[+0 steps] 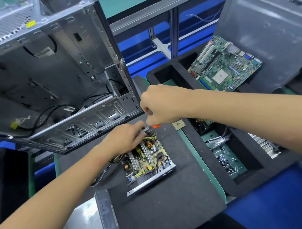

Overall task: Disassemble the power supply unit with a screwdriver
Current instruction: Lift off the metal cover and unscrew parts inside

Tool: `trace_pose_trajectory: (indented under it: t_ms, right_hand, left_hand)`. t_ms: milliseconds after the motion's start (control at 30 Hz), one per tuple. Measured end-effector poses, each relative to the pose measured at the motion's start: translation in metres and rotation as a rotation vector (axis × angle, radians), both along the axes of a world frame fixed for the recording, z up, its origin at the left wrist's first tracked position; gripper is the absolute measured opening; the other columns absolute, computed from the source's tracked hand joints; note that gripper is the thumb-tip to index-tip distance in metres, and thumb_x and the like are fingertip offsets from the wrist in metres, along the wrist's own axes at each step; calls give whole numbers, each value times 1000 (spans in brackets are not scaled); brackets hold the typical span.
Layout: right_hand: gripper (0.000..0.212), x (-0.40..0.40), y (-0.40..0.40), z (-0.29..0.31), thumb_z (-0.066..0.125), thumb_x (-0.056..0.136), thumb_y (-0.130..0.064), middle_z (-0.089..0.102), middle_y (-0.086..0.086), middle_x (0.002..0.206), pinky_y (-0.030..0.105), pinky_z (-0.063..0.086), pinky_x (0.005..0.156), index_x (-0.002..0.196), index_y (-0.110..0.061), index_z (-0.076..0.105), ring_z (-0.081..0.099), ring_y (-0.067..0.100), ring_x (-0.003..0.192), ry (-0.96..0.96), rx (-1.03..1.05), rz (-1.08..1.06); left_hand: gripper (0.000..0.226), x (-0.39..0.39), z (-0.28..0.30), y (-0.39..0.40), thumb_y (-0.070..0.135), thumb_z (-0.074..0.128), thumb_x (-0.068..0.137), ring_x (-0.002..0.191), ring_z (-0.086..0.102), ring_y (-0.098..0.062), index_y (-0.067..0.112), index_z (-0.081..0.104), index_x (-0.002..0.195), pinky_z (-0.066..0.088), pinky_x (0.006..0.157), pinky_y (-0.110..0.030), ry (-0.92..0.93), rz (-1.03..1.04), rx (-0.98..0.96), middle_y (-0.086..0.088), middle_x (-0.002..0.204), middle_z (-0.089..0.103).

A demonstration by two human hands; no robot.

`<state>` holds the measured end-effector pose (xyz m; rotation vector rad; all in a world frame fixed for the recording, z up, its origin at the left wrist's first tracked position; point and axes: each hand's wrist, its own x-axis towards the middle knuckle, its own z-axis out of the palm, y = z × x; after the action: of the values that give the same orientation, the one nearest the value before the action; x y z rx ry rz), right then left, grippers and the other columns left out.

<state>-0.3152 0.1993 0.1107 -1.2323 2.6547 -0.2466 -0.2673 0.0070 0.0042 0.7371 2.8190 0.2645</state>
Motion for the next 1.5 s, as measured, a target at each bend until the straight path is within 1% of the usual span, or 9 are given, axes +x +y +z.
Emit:
trace_pose_trajectory:
  t_ms: [67,167,300,467,600,733,1000,1300,1500]
  right_hand:
    - [23,0,-2,-3,65,74,-24,53,5,64,25,37,45,62,-14,49,52,23,53,10,10,8]
    - [28,0,-2,-7,65,77,-24,46,2,63,25,32,44,61,-17,44,47,20,51,25,7,6]
    - [30,-7,-1,-6,64,73,-21,41,2,60,26,29,46,56,-15,40,40,21,50,48,-31,-5]
    - [26,-8,-7,-15,62,71,-19,42,5,60,29,36,50,57,-14,41,38,24,51,33,-33,-11]
    - [27,-8,-10,-21,61,74,-20,46,6,65,37,48,59,58,-15,40,46,29,58,38,-28,6]
    - [30,-7,-10,-22,60,75,-19,38,2,62,33,44,54,58,-17,36,43,22,51,62,-27,23]
    - [29,-11,-8,-18,61,73,-18,39,2,65,33,44,55,59,-18,36,46,26,56,58,-26,15]
    - [27,-12,-8,-20,62,70,-17,44,5,61,27,33,49,56,-16,38,37,23,50,39,-45,-3]
    - [25,-11,-9,-21,62,71,-18,44,5,60,30,39,50,58,-14,42,40,23,51,42,-21,7]
  left_hand:
    - [25,4,3,-2,29,53,93,69,49,-4,24,41,115,35,54,-24,21,12,141,18,83,44]
    - [27,7,3,-2,15,53,85,84,52,-15,20,56,112,45,59,-32,94,-156,93,6,109,48]
    - [51,8,-3,-9,19,36,83,116,51,-24,23,60,127,48,90,-39,-23,-183,5,-3,138,47]
    - [57,8,-6,1,33,19,84,99,52,-26,14,66,109,48,76,-43,-50,-134,5,-9,116,53]
    - [49,10,-5,3,31,23,87,81,48,-23,9,66,95,47,64,-42,-21,-132,52,-10,100,53]
    - [43,12,-2,5,27,27,86,74,49,-24,8,66,89,47,56,-39,9,-139,71,-9,97,54]
    - [44,11,-4,5,31,26,89,84,54,-27,9,65,90,48,62,-41,-5,-127,23,-11,102,55]
    - [40,10,-6,5,29,29,90,81,52,-26,9,63,85,47,59,-40,22,-137,32,-10,97,54]
    - [40,10,-8,5,29,28,89,78,51,-25,9,63,84,43,56,-36,36,-136,38,-10,95,54]
